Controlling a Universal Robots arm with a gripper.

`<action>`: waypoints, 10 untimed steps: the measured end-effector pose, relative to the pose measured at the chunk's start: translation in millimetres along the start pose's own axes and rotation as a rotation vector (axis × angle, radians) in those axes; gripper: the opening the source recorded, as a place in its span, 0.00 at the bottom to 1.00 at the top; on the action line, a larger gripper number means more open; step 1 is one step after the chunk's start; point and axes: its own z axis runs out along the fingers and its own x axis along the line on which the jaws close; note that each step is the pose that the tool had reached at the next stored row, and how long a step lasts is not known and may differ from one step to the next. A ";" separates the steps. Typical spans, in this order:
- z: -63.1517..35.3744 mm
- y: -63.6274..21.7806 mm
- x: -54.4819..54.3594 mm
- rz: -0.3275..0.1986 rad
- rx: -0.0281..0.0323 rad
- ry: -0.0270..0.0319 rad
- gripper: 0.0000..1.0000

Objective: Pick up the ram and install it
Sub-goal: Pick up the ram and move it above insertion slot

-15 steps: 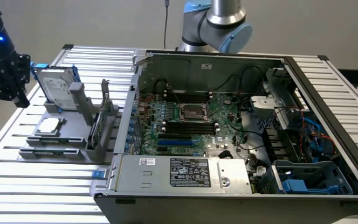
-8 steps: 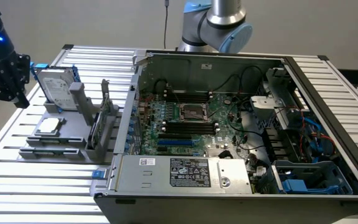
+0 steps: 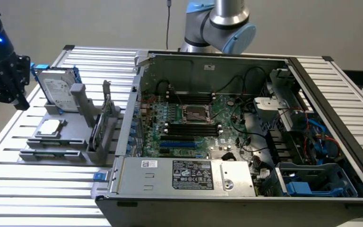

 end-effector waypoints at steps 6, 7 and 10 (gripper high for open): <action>0.0 0.0 0.2 -0.004 0.0001 0.0002 0.11; 0.1 0.0 0.2 -0.006 0.0001 0.0002 0.11; 0.0 0.0 0.2 -0.019 0.0003 0.0007 0.11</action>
